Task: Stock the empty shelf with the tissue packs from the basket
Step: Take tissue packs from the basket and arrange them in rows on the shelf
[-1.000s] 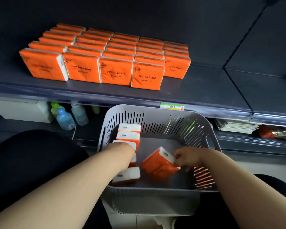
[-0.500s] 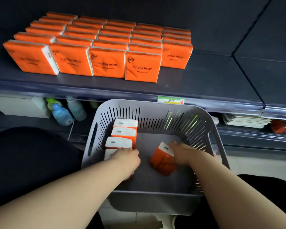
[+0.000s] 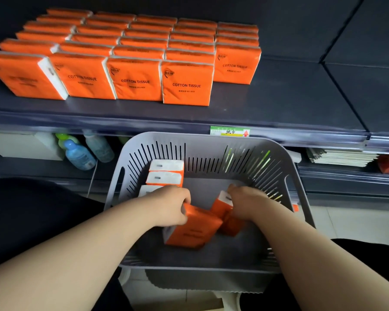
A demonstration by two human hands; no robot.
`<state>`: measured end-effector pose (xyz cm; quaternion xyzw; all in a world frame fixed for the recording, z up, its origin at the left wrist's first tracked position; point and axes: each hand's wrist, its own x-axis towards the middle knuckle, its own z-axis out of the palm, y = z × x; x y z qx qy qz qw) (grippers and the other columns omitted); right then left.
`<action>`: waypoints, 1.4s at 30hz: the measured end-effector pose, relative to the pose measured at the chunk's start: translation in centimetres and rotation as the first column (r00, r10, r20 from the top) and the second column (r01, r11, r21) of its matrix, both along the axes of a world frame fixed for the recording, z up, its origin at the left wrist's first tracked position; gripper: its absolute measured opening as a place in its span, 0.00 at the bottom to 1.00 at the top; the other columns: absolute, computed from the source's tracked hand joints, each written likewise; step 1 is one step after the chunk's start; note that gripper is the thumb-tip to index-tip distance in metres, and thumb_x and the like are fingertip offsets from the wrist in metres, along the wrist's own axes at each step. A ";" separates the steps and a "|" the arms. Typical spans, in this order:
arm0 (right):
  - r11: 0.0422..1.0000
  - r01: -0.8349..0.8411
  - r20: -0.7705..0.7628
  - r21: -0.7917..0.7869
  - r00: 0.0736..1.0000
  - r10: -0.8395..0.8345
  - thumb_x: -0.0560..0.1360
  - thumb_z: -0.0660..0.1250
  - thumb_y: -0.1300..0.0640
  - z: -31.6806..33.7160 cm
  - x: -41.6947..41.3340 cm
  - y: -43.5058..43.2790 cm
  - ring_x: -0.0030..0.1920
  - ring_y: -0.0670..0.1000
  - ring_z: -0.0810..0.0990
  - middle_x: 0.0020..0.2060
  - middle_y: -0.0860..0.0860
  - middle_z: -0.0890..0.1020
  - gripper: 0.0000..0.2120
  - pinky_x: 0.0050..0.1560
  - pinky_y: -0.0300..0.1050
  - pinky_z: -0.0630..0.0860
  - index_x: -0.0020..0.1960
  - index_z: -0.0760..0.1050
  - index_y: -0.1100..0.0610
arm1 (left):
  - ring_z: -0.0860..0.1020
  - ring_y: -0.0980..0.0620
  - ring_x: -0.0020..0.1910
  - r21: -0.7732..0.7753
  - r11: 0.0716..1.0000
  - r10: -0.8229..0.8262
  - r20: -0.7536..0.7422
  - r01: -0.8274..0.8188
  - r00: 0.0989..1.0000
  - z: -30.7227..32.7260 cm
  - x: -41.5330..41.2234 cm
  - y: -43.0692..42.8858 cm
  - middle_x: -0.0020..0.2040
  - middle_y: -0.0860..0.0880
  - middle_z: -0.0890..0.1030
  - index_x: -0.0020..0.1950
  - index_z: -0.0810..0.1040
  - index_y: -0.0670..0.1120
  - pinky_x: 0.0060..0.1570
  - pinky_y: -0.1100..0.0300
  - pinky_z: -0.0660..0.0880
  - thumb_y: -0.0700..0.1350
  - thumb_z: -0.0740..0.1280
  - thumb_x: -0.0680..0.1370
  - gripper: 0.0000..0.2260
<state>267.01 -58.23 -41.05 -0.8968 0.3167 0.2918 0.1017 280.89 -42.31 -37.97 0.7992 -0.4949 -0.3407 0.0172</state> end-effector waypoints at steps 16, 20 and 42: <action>0.939 0.330 0.107 0.094 0.934 -0.340 0.72 0.68 0.47 1.1 0.0 0.0 0.62 0.59 0.74 0.63 0.61 0.68 0.32 0.59 0.47 0.72 0.67 0.60 0.61 | 0.80 0.46 0.48 0.049 0.639 0.680 -0.503 -0.768 0.533 -0.5 0.3 -2.6 0.54 0.46 0.74 0.67 0.66 0.46 0.48 0.54 0.80 0.40 0.65 0.72 0.24; 0.857 0.435 0.145 0.277 0.863 -0.484 0.71 0.67 0.56 1.1 0.6 -0.1 0.54 0.58 0.79 0.57 0.60 0.76 0.26 0.44 0.44 0.76 0.64 0.64 0.64 | 0.77 0.47 0.52 0.145 0.649 0.637 -0.640 -0.746 0.429 -1.1 -1.0 -2.3 0.56 0.48 0.74 0.72 0.59 0.49 0.50 0.53 0.79 0.37 0.65 0.73 0.30; 0.820 0.271 0.375 0.504 0.787 -0.490 0.67 0.69 0.57 1.9 1.1 -0.4 0.43 0.47 0.76 0.47 0.49 0.76 0.24 0.33 0.34 0.69 0.61 0.68 0.52 | 0.51 0.50 0.74 -0.247 0.893 -0.149 0.625 0.376 0.766 0.0 1.9 -2.5 0.75 0.54 0.55 0.76 0.47 0.58 0.68 0.48 0.40 0.54 0.73 0.67 0.45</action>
